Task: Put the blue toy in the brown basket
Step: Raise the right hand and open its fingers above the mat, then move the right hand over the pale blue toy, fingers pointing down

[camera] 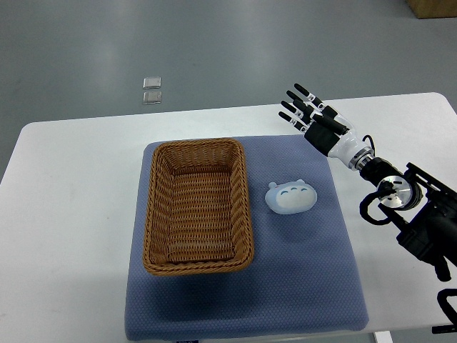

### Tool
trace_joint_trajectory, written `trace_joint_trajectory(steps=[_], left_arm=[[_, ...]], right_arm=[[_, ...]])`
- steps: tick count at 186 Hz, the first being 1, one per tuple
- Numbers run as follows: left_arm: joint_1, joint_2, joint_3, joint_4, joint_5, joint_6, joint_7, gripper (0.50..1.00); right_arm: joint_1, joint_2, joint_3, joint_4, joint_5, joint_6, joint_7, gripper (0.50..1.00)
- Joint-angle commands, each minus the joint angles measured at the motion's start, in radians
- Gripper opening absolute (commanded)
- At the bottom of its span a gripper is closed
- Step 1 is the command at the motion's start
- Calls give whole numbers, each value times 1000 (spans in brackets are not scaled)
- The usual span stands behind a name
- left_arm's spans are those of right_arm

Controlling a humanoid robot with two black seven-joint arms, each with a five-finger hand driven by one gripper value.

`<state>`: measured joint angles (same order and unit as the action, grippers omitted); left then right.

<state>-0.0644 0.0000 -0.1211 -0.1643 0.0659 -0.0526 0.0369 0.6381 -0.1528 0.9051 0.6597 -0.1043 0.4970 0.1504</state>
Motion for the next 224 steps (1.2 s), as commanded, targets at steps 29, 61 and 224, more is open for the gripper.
trace_joint_trajectory(steps=[29,61,224], left_arm=[[0,0,6,-1,0,-1,1,1000],[0,0,3,-1,0,-3,1,1000],[-2,0,4,-34,2,-9,8,1000]], right_arm=[[3,-1,-2,0,0,0,0,913],[-5,-1,-3,28,-2,0,0,913],[259,-243,-333,181,-347,9,-51,913]])
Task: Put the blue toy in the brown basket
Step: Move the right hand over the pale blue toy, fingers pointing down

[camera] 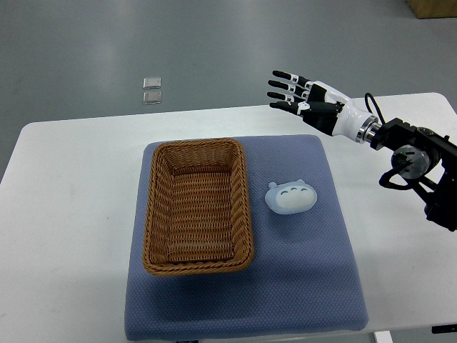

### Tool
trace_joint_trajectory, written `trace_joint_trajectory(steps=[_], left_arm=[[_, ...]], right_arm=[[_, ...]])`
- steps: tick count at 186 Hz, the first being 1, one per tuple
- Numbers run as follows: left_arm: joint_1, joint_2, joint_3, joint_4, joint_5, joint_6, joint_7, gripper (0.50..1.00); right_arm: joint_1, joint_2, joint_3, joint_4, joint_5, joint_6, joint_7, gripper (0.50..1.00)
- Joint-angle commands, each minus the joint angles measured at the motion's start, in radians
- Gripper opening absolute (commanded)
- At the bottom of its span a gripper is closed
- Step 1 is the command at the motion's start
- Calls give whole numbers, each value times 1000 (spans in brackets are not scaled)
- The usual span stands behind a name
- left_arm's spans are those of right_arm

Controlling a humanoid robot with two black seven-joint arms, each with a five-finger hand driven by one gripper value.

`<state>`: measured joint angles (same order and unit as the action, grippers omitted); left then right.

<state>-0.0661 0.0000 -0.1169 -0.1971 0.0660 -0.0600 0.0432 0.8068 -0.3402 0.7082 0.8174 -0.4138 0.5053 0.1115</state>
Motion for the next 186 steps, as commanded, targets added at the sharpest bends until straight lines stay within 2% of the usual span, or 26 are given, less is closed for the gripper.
trace_joint_trajectory(steps=[1,6,7,9,49,74,107,122,155,186], left_arm=[[0,0,0,-1,2,-1,1,1000],[0,0,0,-1,2,-1,1,1000],[0,0,2,-1,0,0,1,1000],[0,0,2,-1,0,-1,1,1000],[0,0,0,-1,2,-1,1,1000],[0,0,5,1,2,-1,1,1000],[-1,0,5,1,2,-1,1,1000],[-1,0,5,-1,2,-1,1,1000],[-1,0,5,-10,2,-1,1,1000],[-1,0,3,-8,0,-1,1,1000]], right_arm=[[91,-56,-136,23,-37,1,-12,913],[91,-56,-136,23,-37,1,-12,913],[156,-86,-245,35,-58,1,-13,913],[172,-92,-269,40,-66,-1,-15,913],[430,-180,-635,126,-203,-2,-75,913],[594,-252,-854,244,-233,4,-92,913],[746,-304,-1032,423,-249,-4,-118,913],[753,-303,-1038,459,-252,-21,-116,911],[707,-261,-1044,477,-260,-149,-107,909],[652,-246,-1044,470,-348,-165,-105,911]])
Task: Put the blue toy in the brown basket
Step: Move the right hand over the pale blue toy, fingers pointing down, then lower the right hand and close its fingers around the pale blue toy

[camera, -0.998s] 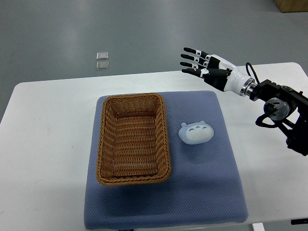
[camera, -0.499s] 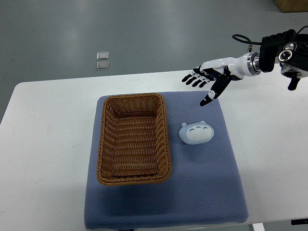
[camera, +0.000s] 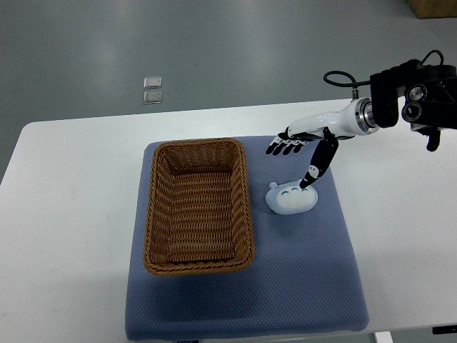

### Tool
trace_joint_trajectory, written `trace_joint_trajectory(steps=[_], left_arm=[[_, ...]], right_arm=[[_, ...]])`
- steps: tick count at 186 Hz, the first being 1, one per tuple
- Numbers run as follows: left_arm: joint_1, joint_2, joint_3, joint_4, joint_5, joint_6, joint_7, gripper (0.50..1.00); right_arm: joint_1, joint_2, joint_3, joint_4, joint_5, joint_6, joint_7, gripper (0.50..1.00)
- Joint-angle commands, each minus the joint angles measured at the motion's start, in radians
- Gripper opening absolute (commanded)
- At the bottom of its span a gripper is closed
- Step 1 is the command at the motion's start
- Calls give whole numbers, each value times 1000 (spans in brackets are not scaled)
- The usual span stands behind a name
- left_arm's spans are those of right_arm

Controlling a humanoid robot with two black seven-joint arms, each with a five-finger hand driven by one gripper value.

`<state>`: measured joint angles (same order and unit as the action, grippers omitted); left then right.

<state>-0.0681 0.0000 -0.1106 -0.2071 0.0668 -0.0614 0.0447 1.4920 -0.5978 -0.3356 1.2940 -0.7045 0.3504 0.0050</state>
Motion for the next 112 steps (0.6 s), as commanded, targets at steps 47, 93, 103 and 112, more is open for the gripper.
trace_joint_trajectory(steps=[47,93,103,112], left_arm=[[1,0,-9,8,-1,0,0,1000],[1,0,-12,12,-2,2,1,1000],[1,0,-12,12,-2,2,0,1000],[1,0,-12,12,-2,2,1,1000]], right_arm=[[-136,72,0,-61,-147,-134,9,909],[-193,95,0,-90,-202,-137,9,907],[-200,98,1,-93,-204,-137,9,907],[-207,102,1,-99,-204,-139,9,903]])
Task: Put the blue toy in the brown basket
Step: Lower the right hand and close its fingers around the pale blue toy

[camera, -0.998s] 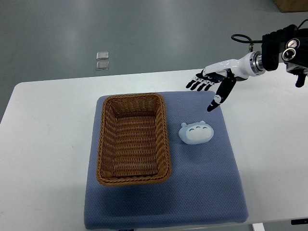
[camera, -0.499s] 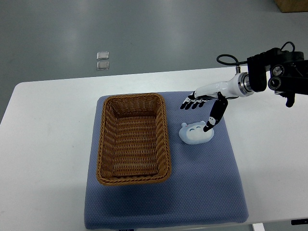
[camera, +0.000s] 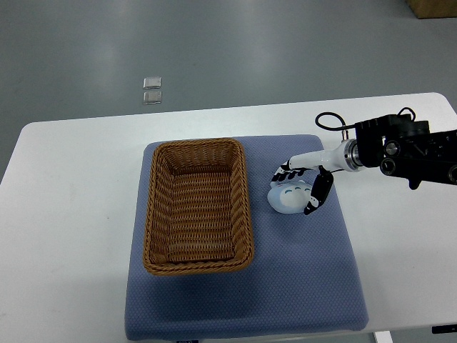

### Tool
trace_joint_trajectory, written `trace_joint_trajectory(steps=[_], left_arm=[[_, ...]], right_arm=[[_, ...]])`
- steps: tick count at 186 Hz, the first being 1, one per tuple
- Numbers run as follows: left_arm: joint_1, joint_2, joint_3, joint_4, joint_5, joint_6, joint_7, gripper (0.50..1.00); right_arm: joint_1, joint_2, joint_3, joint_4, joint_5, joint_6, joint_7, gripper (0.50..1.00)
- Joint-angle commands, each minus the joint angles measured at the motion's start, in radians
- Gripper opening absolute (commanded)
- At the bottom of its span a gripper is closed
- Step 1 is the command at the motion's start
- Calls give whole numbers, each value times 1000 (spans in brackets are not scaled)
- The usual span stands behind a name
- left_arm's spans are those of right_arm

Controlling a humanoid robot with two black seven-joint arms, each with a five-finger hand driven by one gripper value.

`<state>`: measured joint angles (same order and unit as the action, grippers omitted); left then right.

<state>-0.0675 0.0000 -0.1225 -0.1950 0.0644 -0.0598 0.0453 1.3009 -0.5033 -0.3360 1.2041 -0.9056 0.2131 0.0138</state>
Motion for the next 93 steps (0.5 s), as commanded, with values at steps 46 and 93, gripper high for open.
trace_joint_trajectory(steps=[46,93], left_arm=[[0,0,0,0,0,0,1,1000],[0,0,0,2,0,0,1,1000]], right_arm=[[-34,19,2,-28,-10,-29,2,580],[-14,-12,11,-37,-19,-15,15,500]])
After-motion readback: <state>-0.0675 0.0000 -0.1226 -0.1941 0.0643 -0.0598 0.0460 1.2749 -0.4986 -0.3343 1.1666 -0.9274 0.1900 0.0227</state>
